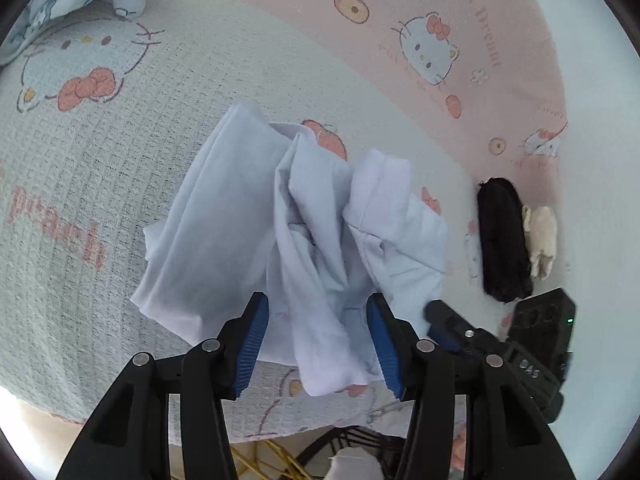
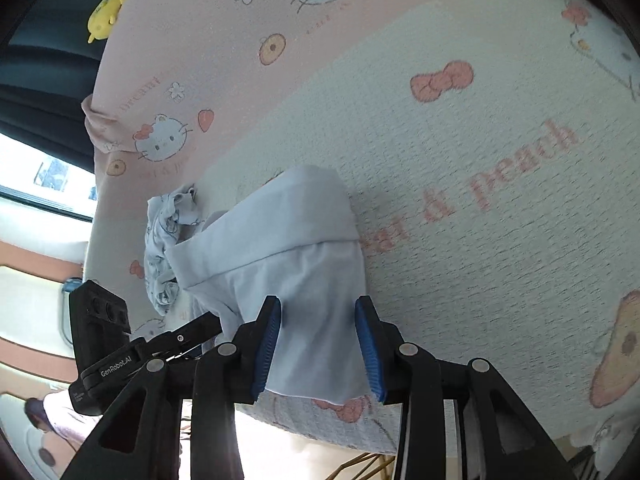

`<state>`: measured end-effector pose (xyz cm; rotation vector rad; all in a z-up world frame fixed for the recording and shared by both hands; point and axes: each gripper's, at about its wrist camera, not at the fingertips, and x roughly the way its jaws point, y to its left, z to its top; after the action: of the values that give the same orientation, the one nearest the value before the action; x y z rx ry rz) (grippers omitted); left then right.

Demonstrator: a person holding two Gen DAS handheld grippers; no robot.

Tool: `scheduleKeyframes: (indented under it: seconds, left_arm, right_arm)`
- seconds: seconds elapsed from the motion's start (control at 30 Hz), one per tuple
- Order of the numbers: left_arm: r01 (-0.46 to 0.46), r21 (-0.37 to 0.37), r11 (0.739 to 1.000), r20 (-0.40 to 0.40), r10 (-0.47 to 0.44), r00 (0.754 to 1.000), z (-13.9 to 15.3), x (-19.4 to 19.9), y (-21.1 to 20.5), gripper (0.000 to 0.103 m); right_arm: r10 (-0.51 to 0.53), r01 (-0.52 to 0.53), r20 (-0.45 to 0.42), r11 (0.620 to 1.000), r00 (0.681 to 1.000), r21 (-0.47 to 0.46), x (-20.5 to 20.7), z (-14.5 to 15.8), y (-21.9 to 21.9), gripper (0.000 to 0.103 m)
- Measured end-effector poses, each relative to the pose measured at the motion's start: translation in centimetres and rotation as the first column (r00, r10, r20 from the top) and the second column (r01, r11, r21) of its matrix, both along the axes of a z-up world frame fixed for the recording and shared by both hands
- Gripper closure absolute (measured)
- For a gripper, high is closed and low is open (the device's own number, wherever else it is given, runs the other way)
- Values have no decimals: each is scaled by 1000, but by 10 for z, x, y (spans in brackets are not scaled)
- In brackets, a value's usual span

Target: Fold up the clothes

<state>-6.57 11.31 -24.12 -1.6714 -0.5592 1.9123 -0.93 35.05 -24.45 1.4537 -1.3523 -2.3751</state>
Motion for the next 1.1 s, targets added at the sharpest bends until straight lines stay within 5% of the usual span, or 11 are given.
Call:
scheduleKeyframes:
  seconds: [0.2, 0.33, 0.43, 0.53, 0.67, 1.1]
  left_arm:
    - [-32, 67, 997, 29, 30, 999, 0, 4, -5, 45]
    - [4, 11, 1000, -38, -3, 999, 10, 5, 5, 41]
    - [35, -107, 994, -109, -47, 993, 9, 13, 22, 39]
    - [29, -165, 986, -108, -47, 993, -6, 13, 27, 39]
    - [65, -202, 977, -217, -110, 970, -1, 24, 36, 58]
    - [19, -31, 999, -277, -27, 961, 51, 20, 9, 61]
  right_arm:
    - [25, -25, -2, 999, 1000, 33, -6, 1, -9, 75]
    - [29, -30, 6, 999, 1000, 41, -7, 0, -11, 75]
    - [36, -37, 7, 998, 999, 57, -7, 3, -13, 75]
    - [54, -55, 6, 993, 999, 108, -7, 8, -19, 75]
    - [67, -66, 0, 982, 998, 177, -6, 16, -28, 76]
    - [104, -86, -126, 986, 987, 143, -4, 45, -47, 80]
